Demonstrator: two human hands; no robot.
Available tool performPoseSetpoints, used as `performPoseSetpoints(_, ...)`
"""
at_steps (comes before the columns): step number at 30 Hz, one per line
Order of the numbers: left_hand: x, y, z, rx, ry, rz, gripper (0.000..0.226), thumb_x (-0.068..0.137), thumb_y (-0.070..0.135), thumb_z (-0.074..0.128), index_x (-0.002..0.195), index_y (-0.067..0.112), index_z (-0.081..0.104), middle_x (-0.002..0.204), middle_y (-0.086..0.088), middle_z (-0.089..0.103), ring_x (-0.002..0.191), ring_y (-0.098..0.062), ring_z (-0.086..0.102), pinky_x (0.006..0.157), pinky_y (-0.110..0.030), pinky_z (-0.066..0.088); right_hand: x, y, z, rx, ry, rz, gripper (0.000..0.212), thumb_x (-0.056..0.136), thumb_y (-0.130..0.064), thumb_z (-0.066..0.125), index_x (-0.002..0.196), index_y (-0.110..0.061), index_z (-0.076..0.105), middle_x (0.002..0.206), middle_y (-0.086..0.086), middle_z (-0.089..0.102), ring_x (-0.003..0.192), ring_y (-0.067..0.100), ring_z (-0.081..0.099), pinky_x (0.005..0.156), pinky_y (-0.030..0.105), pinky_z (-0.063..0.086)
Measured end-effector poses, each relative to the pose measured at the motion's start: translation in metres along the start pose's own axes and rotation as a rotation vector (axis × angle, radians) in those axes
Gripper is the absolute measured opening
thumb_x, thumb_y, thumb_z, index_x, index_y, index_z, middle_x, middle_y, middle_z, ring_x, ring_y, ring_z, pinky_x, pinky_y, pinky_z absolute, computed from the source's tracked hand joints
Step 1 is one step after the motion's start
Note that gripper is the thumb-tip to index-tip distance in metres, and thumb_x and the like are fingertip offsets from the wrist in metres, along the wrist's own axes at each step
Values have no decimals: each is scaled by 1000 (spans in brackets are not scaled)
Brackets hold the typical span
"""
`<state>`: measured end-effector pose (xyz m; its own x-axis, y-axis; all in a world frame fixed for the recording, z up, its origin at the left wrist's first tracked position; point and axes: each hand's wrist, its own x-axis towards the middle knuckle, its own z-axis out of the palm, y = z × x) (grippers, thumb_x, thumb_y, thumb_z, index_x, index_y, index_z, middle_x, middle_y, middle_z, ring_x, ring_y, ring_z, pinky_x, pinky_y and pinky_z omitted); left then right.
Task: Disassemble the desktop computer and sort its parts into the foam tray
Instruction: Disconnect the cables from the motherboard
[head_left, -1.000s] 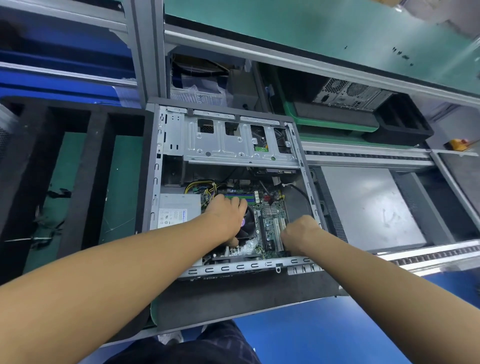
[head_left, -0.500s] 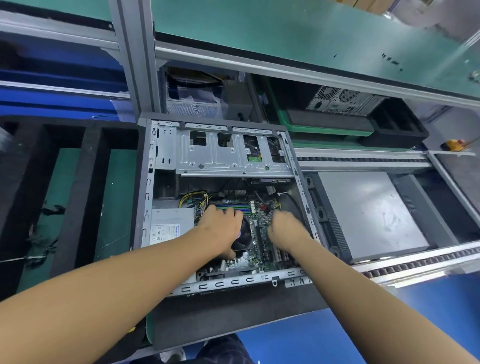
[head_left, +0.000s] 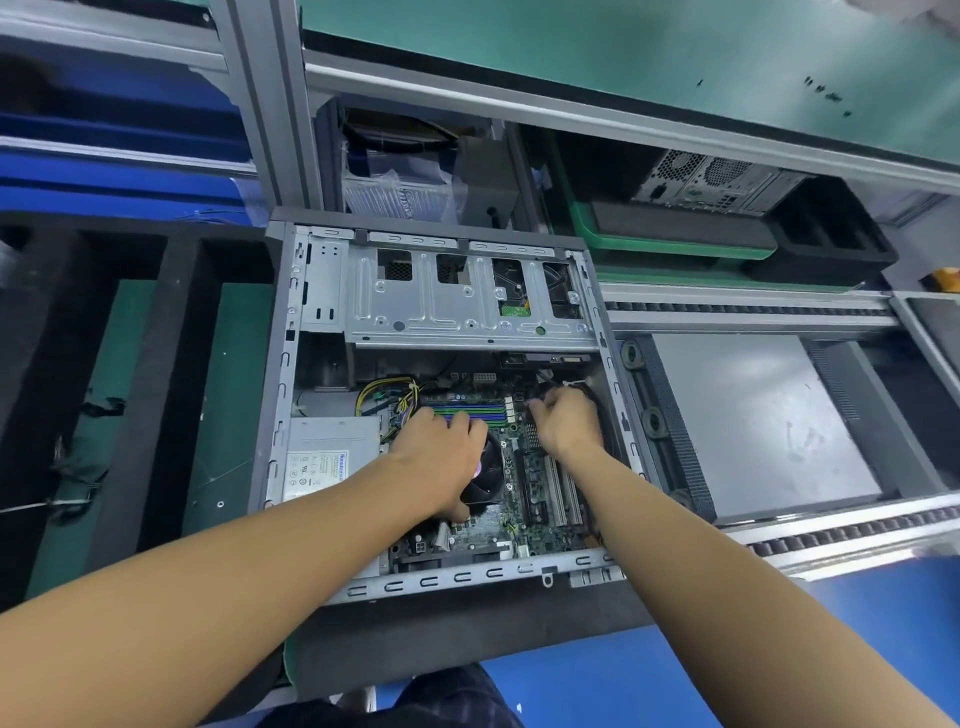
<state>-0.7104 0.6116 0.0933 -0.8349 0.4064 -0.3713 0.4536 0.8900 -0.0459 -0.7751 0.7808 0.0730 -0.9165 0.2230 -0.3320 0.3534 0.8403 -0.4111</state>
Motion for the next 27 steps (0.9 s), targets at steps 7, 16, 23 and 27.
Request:
performPoseSetpoints(7,0,0,1,-43,-10,-1,91,72,62,73,135,10,33,128,-9,50,108,-27,56,94,-39,39,-31,5,-18,577,-413,16,13,100,-9,50,102,-3,62,78,0,65,57,9,48,48,21,37)
performPoseSetpoints(16,1,-3,1,-310,-24,-10,118,78,75,57,156,4,5,155,-14,33,139,-29,37,113,-42,32,-71,16,-32,397,-784,-149,25,97,-6,47,101,-10,72,64,-3,56,51,9,38,46,21,27)
performPoseSetpoints(23,-2,-8,-10,-395,252,167,93,80,40,75,153,41,17,161,-3,17,144,-25,26,106,-45,41,-80,13,-39,524,-915,-278,24,74,-3,45,81,-7,67,46,1,40,44,14,27,48,27,19)
performPoseSetpoints(27,-5,-4,-15,-358,295,368,15,95,33,55,103,25,65,129,4,59,128,-16,47,110,-37,31,-79,15,-44,737,-1070,-276,24,68,-1,40,66,-2,64,38,-1,36,34,10,24,44,20,20)
